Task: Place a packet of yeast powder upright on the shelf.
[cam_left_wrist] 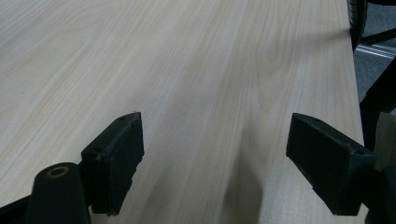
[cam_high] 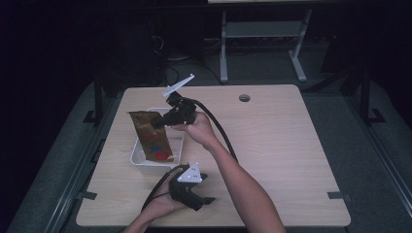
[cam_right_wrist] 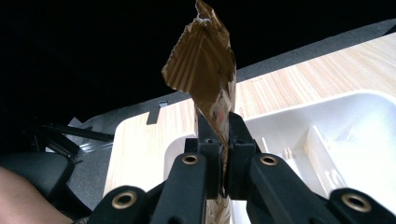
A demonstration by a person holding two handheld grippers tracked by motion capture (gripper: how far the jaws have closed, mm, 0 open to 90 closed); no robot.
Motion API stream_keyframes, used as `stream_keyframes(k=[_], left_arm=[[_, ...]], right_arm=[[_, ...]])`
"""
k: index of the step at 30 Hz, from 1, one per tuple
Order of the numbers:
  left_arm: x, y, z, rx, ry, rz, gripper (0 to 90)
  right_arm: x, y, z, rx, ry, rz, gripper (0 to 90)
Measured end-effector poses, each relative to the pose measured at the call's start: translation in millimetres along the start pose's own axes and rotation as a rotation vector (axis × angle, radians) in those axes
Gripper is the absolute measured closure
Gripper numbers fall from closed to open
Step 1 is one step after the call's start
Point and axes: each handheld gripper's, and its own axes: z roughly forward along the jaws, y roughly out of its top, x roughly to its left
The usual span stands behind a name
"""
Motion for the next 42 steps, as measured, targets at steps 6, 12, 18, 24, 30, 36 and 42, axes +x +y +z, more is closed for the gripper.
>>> stream_keyframes(k=[6,12,18,24,30,36,42], left_arm=[[0.4,-0.6,-0.3,0.004,0.001,-0.001,18.5],[0.8,-0.5,-0.6,0.007,0.003,0.008,18.5],[0.4,-0.7,0.3,0.01,-0.002,0.008,18.5],[-0.8,-0.5,1.9,0.008,-0.007,0.003,18.5],[-0.5,-0.7,2.3,0.009,-0.006,0.006,18.5],[-0.6,-0.8,3.0,0.013,-0.007,0.005,18.6],[-0.8,-0.7,3.4,0.011,-0.009,0.004,18.6]], right_arm=[[-3.6,-6.3,5.7,0.01,0.012,0.012,86.8],[-5.9,-11.5,10.9,0.02,0.019,0.017,86.8],[-9.7,-16.9,13.6,0.008,0.032,0.039,86.6],[-15.6,-31.2,23.2,0.025,0.059,0.073,85.6],[-19.5,-40.9,22.9,0.025,0.051,0.097,82.8],[-21.6,-42.4,15.9,0.029,0.019,0.121,75.3],[-23.3,-44.5,13.9,0.042,-0.01,0.129,65.9]])
